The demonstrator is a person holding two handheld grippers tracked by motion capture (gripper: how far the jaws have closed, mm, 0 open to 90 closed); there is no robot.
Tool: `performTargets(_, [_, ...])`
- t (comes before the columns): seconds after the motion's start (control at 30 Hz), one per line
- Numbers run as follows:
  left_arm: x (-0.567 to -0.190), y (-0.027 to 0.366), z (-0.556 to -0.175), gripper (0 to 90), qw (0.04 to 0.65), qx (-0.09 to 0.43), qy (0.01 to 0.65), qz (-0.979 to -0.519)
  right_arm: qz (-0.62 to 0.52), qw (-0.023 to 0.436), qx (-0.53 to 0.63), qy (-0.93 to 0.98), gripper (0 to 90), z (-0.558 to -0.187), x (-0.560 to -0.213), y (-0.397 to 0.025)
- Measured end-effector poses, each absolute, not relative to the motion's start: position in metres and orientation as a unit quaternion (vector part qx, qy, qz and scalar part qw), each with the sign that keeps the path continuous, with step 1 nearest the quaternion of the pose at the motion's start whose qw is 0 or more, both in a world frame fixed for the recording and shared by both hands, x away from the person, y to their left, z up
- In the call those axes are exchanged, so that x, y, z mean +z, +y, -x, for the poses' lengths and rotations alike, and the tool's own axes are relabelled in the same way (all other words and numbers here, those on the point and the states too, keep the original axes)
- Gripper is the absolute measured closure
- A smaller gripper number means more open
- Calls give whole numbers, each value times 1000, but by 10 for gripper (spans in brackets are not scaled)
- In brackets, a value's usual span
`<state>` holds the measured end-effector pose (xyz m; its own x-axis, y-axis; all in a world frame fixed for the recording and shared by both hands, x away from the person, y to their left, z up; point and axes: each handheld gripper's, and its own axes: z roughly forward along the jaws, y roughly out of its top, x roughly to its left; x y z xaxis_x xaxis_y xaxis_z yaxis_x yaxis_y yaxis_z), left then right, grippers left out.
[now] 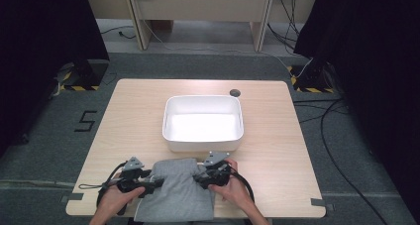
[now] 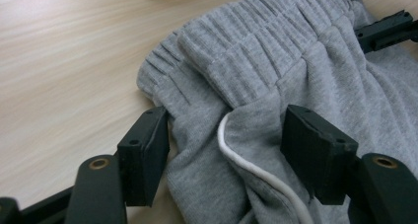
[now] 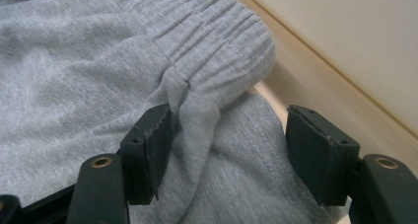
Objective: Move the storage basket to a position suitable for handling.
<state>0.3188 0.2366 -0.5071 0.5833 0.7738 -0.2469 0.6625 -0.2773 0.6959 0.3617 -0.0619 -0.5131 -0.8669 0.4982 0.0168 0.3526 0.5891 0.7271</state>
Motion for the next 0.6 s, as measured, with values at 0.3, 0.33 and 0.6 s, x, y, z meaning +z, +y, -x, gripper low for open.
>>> performTargets(0.3, [-508, 194, -344, 312, 404, 31, 433, -805, -286, 109, 390, 869, 363, -364, -515, -113])
performTargets(0.33, [-508, 192, -346, 308, 404, 31, 432, -806, -287, 112, 391, 868, 363, -365, -515, -116])
performTargets(0.6, [-509, 180, -353, 302, 409, 37, 433, -803, -303, 115, 387, 863, 363, -373, -514, -128])
